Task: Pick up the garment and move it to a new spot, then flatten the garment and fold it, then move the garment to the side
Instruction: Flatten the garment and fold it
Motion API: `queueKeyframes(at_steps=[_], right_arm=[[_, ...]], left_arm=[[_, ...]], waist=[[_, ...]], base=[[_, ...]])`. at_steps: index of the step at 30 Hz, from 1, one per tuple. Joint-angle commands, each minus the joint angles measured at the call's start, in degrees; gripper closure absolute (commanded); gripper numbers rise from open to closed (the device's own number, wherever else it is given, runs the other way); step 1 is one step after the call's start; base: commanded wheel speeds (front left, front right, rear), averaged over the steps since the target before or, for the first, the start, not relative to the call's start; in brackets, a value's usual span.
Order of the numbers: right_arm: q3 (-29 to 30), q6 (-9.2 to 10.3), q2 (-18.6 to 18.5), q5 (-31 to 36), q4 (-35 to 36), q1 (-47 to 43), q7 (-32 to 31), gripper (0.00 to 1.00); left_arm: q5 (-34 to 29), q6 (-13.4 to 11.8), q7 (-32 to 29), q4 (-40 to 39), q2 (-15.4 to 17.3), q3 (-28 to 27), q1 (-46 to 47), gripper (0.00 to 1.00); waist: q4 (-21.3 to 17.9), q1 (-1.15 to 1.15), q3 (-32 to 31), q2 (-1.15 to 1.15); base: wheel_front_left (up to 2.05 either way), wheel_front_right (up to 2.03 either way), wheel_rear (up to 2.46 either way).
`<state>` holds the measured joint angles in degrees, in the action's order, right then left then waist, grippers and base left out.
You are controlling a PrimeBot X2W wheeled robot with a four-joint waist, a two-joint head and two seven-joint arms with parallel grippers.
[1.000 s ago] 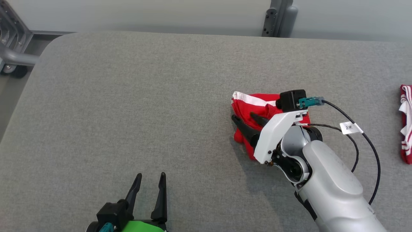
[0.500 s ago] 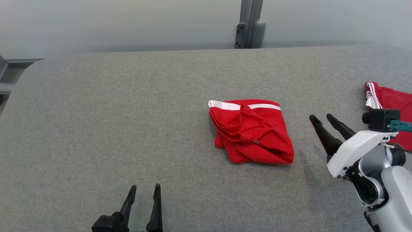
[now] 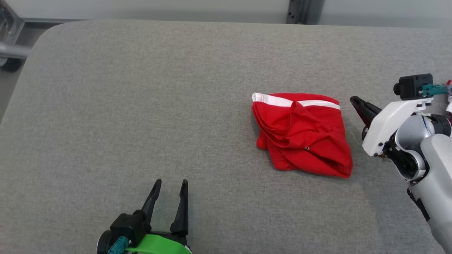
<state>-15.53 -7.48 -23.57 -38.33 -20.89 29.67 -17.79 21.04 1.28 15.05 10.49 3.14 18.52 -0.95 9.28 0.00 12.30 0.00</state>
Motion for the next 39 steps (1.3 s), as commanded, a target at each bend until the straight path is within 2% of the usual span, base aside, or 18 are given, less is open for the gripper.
queueKeyframes(at_steps=[1, 8, 22, 29, 39], right_arm=[[-1.7, -0.02, -0.6, -0.9, -1.3, 1.4, -0.1, 1.00], [-9.6, -0.02, -1.8, -5.8, -5.1, 3.5, 1.4, 1.00], [-21.2, -0.02, -4.8, -14.7, 0.7, -0.7, 4.4, 1.00], [-26.2, -0.02, -3.6, -15.8, 2.3, -0.4, 6.0, 1.00], [-33.1, -0.02, -1.0, -15.5, 1.4, 0.2, 8.4, 1.00]], left_arm=[[-0.1, 0.2, 0.1, 0.1, -0.1, 0.0, 1.2, 0.00], [0.2, 0.0, 0.1, 0.2, -0.2, -0.5, 1.0, 0.00], [0.4, -0.6, 0.1, -0.4, -0.2, -0.8, -0.5, 0.00], [0.5, -0.7, 0.1, -0.2, -0.2, -0.1, -0.3, 0.00], [1.2, -1.1, 0.1, 0.0, -0.2, 0.3, -1.1, 0.00]], waist=[[3.8, 0.00, 3.3, 0.00], [4.4, 0.00, 2.3, 0.00], [1.9, 0.00, -0.1, 0.00], [1.9, 0.00, -0.3, 0.00], [4.3, 0.00, -1.9, 0.00]], base=[[0.00, 0.00, 0.00], [0.00, 0.00, 0.00], [0.00, 0.00, 0.00], [0.00, 0.00, 0.00], [0.00, 0.00, 0.00]])
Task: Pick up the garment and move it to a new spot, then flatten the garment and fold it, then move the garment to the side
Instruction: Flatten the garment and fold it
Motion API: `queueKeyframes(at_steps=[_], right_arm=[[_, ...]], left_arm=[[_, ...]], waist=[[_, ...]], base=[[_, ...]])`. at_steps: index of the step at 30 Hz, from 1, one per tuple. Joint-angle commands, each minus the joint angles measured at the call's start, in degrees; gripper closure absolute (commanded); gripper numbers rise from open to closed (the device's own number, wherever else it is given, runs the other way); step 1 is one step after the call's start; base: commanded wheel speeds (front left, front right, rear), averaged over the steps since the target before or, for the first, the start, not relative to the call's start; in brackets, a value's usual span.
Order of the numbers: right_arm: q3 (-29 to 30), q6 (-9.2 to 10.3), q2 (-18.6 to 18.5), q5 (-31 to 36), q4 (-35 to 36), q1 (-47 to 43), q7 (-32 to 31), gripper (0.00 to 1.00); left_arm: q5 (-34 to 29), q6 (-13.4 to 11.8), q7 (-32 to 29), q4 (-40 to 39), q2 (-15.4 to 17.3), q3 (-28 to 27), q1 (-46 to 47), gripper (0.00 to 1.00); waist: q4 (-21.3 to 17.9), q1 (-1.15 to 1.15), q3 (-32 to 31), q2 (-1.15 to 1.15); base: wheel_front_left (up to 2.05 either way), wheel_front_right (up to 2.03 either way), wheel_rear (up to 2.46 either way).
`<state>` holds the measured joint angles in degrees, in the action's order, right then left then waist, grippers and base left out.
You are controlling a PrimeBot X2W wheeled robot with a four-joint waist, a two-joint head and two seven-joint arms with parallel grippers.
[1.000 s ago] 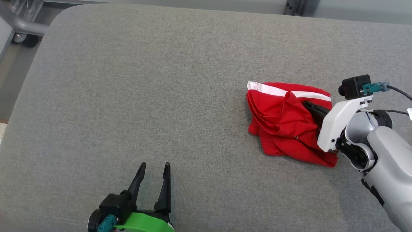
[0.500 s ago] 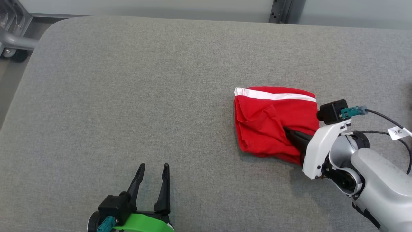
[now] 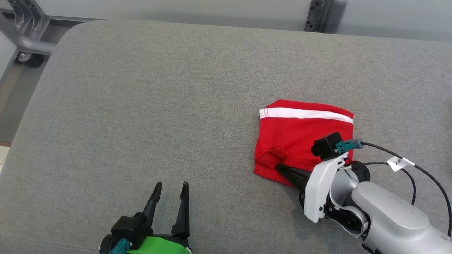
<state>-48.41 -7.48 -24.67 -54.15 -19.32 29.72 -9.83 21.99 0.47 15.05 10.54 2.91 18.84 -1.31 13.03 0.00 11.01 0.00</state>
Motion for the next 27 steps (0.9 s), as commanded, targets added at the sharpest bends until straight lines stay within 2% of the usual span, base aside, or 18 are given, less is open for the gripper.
queueKeyframes(at_steps=[1, 10, 17, 24, 27], right_arm=[[-0.6, -0.02, 0.2, 0.6, -0.5, 0.1, 0.9, 1.00], [-4.8, -0.02, 1.9, 4.9, -2.8, -1.4, 3.3, 1.00], [-7.1, -0.02, 3.5, 7.0, -2.9, -2.0, 5.8, 1.00], [-3.7, -0.02, 1.4, 9.7, 0.4, -5.1, 11.0, 1.00], [-0.1, -0.02, 0.1, 11.6, 1.5, -7.9, 13.3, 1.00]], left_arm=[[0.4, -0.4, 0.1, 0.0, 0.0, 0.0, -0.8, 0.00], [1.0, -0.9, 0.1, -0.4, 0.0, -0.3, -2.4, 0.00], [1.2, -1.4, 0.1, -0.6, 0.0, -1.2, -4.1, 0.00], [0.1, -1.2, 0.1, -1.0, 0.0, -3.7, -7.1, 0.00], [-0.2, -1.1, 0.1, -1.3, 0.0, -4.8, -8.5, 0.00]], waist=[[0.8, 0.00, -0.9, 0.00], [1.5, 0.00, -3.0, 0.00], [-0.6, 0.00, -5.2, 0.00], [-4.8, 0.00, -9.6, 0.00], [-6.4, 0.00, -11.5, 0.00]], base=[[0.00, 0.00, 0.00], [0.00, 0.00, 0.00], [0.00, 0.00, 0.00], [0.00, 0.00, 0.00], [0.00, 0.00, 0.00]])
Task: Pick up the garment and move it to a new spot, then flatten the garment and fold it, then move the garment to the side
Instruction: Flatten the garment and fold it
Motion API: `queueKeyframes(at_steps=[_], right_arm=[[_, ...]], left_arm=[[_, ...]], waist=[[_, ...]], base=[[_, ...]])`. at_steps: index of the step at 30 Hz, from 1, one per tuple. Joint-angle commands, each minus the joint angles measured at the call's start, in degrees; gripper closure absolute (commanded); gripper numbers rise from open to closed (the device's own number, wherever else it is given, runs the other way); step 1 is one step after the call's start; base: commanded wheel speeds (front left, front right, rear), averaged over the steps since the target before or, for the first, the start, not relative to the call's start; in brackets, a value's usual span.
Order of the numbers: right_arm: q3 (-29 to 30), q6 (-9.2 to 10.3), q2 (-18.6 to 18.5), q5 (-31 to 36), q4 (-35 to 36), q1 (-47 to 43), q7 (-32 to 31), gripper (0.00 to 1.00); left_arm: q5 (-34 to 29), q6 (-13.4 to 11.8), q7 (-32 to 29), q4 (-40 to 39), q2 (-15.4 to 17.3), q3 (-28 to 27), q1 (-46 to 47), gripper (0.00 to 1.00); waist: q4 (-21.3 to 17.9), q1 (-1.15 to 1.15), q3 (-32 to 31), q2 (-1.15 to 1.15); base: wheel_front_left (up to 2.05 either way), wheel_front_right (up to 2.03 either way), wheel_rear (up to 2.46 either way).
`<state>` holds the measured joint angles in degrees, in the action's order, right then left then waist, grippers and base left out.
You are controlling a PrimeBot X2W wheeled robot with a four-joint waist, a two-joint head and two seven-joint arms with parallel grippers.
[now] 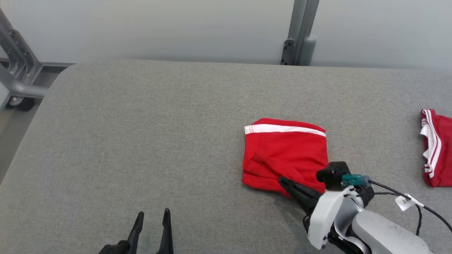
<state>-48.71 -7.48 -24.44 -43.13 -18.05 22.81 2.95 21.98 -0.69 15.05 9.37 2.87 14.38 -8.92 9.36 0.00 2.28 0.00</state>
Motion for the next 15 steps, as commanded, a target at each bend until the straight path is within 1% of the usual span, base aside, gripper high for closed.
queueKeyframes(at_steps=[1, 4, 6, 7, 8, 11, 15], right_arm=[[1.9, -0.02, -0.5, 1.1, 0.7, -2.1, 1.4, 1.00], [6.9, -0.01, -1.0, 2.5, 1.8, -5.8, 3.7, 1.00], [11.8, 0.00, -1.1, 4.3, 1.6, -8.3, 6.2, 0.55], [14.0, -0.01, -1.0, 5.8, 1.5, -9.6, 7.5, 0.08], [16.7, -0.01, -0.6, 7.2, 1.2, -11.0, 8.5, 0.00], [25.3, -0.01, 1.0, 12.5, 0.6, -14.9, 10.9, 0.00], [35.1, -0.02, 4.7, 19.2, 1.8, -20.1, 12.1, 0.00]], left_arm=[[-0.3, 0.0, 0.1, -0.3, 0.1, -0.7, -1.3, 0.00], [-0.7, 0.1, 0.1, -0.9, 0.1, -1.5, -2.0, 0.00], [-0.9, 0.1, 0.1, -1.2, 0.1, -2.0, -2.3, 0.00], [-1.0, 0.1, 0.1, -1.3, 0.1, -2.2, -2.4, 0.00], [-1.1, 0.3, 0.1, -1.5, 0.1, -2.4, -2.4, 0.00], [-1.5, 0.4, 0.1, -1.9, 0.1, -2.9, -2.6, 0.00], [-1.7, 0.6, 0.1, -2.5, 0.1, -4.1, -2.9, 0.00]], waist=[[-3.2, 0.00, -3.1, 0.00], [-4.3, 0.00, -3.7, 0.00], [-4.8, 0.00, -3.8, 0.00], [-5.0, 0.00, -3.9, 0.00], [-5.1, 0.00, -3.9, 0.00], [-5.6, 0.00, -4.1, 0.00], [-6.4, 0.00, -4.3, 0.00]], base=[[0.00, 0.00, 0.00], [0.00, 0.00, 0.00], [0.00, 0.00, 0.00], [0.00, 0.00, 0.00], [0.00, 0.00, 0.00], [0.00, 0.00, 0.00], [0.00, 0.00, 0.00]])
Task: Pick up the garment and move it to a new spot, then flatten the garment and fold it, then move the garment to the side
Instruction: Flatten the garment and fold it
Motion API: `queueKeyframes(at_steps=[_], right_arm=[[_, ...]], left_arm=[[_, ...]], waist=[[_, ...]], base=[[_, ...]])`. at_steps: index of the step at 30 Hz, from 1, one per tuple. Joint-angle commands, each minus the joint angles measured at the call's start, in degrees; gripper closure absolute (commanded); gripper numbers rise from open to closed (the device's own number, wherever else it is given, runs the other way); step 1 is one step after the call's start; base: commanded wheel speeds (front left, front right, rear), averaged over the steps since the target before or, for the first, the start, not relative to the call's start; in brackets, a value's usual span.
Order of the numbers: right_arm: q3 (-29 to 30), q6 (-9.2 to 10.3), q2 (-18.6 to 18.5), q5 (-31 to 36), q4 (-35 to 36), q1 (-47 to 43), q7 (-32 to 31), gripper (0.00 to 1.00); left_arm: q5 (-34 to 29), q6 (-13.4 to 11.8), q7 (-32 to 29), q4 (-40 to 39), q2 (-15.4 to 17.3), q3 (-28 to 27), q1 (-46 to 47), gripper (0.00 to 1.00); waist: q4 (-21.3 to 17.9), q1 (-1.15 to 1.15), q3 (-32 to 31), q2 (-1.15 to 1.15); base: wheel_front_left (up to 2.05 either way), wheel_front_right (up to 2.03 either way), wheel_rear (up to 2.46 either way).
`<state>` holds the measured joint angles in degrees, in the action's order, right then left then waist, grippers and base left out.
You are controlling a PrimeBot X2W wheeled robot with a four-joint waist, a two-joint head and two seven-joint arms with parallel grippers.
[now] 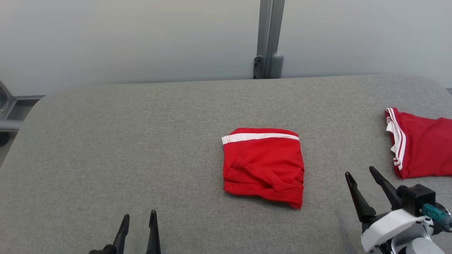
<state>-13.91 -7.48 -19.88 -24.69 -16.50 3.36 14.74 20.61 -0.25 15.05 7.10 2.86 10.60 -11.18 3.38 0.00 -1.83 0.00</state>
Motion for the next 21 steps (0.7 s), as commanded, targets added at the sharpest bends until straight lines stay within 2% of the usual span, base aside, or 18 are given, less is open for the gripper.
queueKeyframes(at_steps=[1, 6, 10, 12, 13, 14, 15, 16, 21], right_arm=[[2.3, -0.01, 1.0, 2.5, 0.8, -1.8, 0.4, 0.00], [8.8, -0.01, 6.0, 7.7, 4.1, -5.4, 0.4, 0.00], [10.6, -0.01, 8.0, 9.7, 5.4, -6.1, 0.5, 0.00], [11.3, -0.01, 8.7, 9.7, 5.5, -5.7, 0.5, 0.11], [11.4, -0.01, 8.8, 9.8, 5.9, -5.0, 0.5, 0.22], [11.4, -0.01, 9.0, 9.6, 6.0, -4.4, 0.5, 0.42], [11.1, -0.01, 9.0, 9.4, 6.0, -3.9, 0.5, 0.82], [10.5, -0.01, 8.8, 9.1, 6.2, -3.0, 0.5, 1.00], [5.3, -0.01, 7.4, 7.7, 4.4, 3.7, 0.4, 1.00]], left_arm=[[-0.3, 0.2, 0.1, -0.4, 0.1, -0.8, -0.8, 0.00], [-1.5, 0.8, 0.1, -0.1, 0.1, -2.3, -1.2, 0.00], [-1.4, 1.1, 0.1, 0.1, 0.1, -2.2, -0.7, 0.00], [-1.2, 1.1, 0.1, 0.0, 0.1, -2.0, -0.3, 0.00], [-1.1, 1.1, 0.1, 0.0, 0.1, -2.0, -0.2, 0.00], [-1.0, 1.1, 0.1, 0.0, 0.1, -1.9, -0.2, 0.00], [-1.0, 1.1, 0.1, 0.0, 0.1, -1.9, -0.2, 0.00], [-1.0, 1.1, 0.1, 0.0, 0.1, -2.0, -0.2, 0.00], [-1.3, 1.4, 0.1, -0.3, 0.1, -1.6, 1.2, 0.00]], waist=[[-0.6, 0.00, -0.2, 0.00], [-1.6, 0.00, -0.1, 0.00], [-1.3, 0.00, 0.0, 0.00], [-1.1, 0.00, 0.1, 0.00], [-0.9, 0.00, 0.2, 0.00], [-0.8, 0.00, 0.3, 0.00], [-0.7, 0.00, 0.4, 0.00], [-0.6, 0.00, 0.7, 0.00], [0.5, 0.00, 3.2, 0.00]], base=[[0.00, 0.00, 0.00], [0.00, 0.00, 0.00], [0.00, 0.00, 0.00], [0.00, 0.00, 0.00], [0.00, 0.00, 0.00], [0.00, 0.00, 0.00], [0.00, 0.00, 0.00], [0.00, 0.00, 0.00], [0.00, 0.00, 0.00]])
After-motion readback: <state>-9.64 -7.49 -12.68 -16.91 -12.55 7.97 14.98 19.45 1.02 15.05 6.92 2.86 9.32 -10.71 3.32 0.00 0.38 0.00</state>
